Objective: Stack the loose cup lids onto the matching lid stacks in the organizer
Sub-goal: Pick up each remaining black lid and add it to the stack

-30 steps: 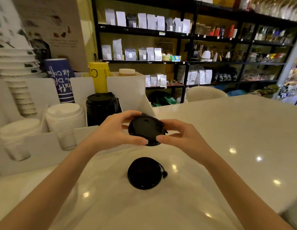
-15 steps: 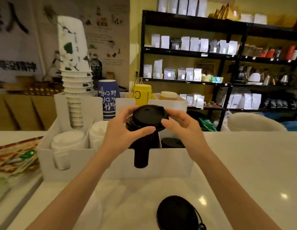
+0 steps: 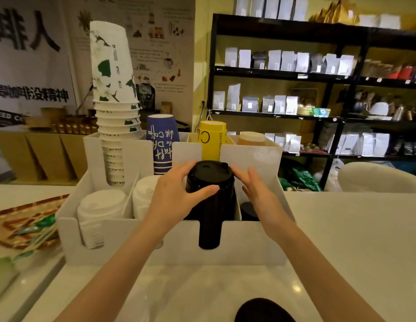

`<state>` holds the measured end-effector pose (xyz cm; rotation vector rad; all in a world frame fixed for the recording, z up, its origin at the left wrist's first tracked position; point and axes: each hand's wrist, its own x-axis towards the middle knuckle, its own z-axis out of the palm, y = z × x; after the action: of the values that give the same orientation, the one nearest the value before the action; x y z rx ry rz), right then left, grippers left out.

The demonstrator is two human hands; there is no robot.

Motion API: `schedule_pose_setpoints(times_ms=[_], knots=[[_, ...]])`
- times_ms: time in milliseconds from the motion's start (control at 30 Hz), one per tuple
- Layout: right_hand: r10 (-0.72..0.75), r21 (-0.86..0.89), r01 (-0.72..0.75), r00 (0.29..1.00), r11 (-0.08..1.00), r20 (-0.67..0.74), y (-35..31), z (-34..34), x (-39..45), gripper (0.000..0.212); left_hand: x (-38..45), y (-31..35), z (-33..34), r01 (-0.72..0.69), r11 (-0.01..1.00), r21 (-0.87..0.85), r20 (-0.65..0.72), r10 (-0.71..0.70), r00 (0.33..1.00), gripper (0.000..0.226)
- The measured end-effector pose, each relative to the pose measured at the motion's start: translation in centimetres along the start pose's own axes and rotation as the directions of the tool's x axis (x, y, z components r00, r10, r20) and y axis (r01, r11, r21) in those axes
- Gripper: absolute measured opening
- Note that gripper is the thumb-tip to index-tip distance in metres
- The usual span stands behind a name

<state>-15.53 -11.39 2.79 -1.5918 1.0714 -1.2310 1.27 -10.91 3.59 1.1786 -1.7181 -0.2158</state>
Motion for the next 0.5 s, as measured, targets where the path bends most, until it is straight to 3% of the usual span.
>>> schedule_pose_setpoints(times_ms=[133, 500], knots=[[0.045, -0.016, -0.045, 0.999, 0.999, -0.021, -0.4, 0.4, -0.4, 0.046, 0.0, 0.0, -0.1, 0.040, 0.999, 0.006, 0.044, -0.041, 0.998, 0.059], [-0.092, -0.168, 0.094, 0.996, 0.981, 0.017, -0.2, 0.6, -1.1, 0.021, 0.0, -0.2, -0.2, 0.038, 0.994, 0.102, 0.149, -0.053, 0.987, 0.055]])
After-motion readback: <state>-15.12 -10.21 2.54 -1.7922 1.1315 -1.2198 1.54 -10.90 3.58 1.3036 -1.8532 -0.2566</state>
